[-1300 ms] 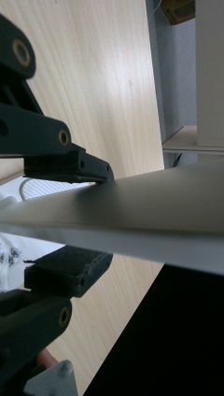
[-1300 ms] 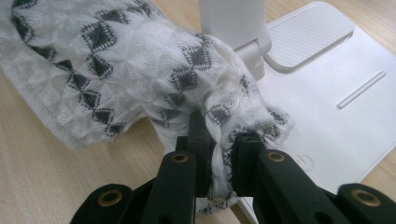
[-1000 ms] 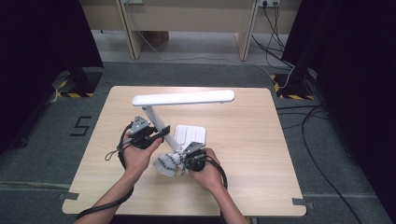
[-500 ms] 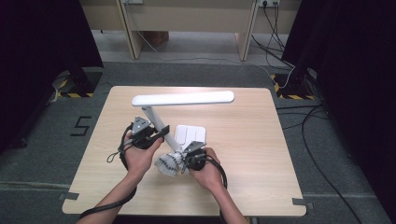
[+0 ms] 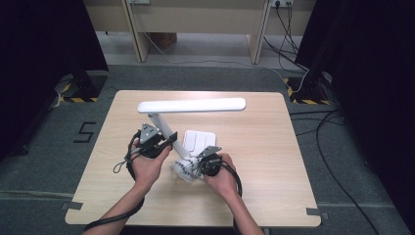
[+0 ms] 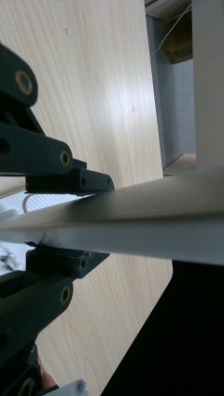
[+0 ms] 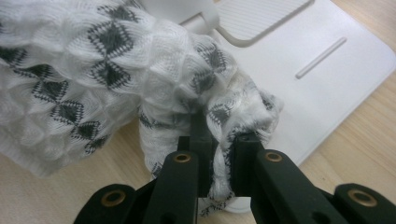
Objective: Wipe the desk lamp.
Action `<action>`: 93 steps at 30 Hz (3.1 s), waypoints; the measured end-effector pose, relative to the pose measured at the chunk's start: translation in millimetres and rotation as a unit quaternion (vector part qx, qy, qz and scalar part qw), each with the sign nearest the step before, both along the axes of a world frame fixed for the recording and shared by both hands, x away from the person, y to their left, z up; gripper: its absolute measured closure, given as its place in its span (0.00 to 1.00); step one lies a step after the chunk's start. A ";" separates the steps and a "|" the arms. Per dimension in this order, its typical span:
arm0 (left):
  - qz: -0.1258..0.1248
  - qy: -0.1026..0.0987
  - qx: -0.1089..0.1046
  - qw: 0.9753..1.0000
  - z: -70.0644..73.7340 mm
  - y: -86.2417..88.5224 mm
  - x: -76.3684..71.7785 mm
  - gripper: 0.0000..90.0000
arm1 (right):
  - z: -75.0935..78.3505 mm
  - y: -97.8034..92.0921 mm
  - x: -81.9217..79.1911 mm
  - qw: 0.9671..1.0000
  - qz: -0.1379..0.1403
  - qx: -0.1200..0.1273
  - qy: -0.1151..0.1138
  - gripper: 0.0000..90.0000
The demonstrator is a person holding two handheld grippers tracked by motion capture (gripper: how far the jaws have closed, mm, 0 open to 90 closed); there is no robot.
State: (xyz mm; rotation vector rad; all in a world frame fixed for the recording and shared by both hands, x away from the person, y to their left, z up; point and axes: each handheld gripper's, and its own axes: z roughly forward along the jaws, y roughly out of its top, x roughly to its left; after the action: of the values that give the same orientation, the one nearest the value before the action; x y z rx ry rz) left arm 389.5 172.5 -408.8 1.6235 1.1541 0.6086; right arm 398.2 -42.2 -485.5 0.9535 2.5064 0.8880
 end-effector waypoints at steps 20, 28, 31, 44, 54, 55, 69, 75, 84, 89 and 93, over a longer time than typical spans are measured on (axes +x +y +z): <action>0.011 0.003 0.002 1.000 -0.4 -1.0 -1.8 0.76 | 12.1 -31.6 18.2 0.993 -0.107 -0.035 -0.034 0.93; 0.014 0.001 0.000 1.000 -0.9 -1.5 -2.7 0.75 | 21.5 -16.6 25.3 0.993 -0.108 -0.010 -0.056 0.93; 0.014 0.001 0.001 1.000 -0.9 -1.5 -2.8 0.75 | 20.4 -6.1 28.7 0.993 -0.100 -0.006 -0.059 0.93; 0.015 0.001 0.002 1.000 -1.1 -1.4 -4.0 0.75 | 6.2 39.4 40.2 0.996 -0.064 -0.011 -0.058 0.93; 0.016 0.001 0.002 1.000 -1.2 -1.6 -4.2 0.75 | 0.3 45.8 42.8 0.997 -0.055 -0.024 -0.057 0.93; 0.017 0.000 0.001 1.000 -1.3 -1.7 -4.4 0.75 | -0.4 46.2 42.5 0.997 -0.058 -0.023 -0.054 0.93; 0.022 -0.003 0.003 1.000 -1.7 -2.6 -5.2 0.76 | -5.3 42.5 44.1 0.996 -0.048 -0.034 -0.067 0.93; 0.023 -0.003 0.006 1.000 -1.3 -3.2 -5.3 0.76 | -6.3 37.9 44.4 0.995 -0.057 -0.036 -0.069 0.93; 0.025 -0.003 0.006 1.000 -1.5 -3.5 -5.9 0.76 | -7.2 31.2 46.4 0.995 -0.061 -0.038 -0.076 0.93; 0.025 -0.003 0.006 1.000 -1.6 -3.5 -6.1 0.76 | -7.5 28.4 46.6 0.994 -0.067 -0.037 -0.077 0.93; 0.026 -0.004 0.005 1.000 -1.7 -3.8 -6.4 0.76 | -7.5 25.9 46.6 0.993 -0.074 -0.040 -0.086 0.93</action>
State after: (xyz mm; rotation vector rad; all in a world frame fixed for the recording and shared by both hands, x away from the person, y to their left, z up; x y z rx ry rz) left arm 383.1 168.7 -410.5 1.6029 1.1925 0.6552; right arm 444.8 -16.3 -493.0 0.9793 2.2764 0.7824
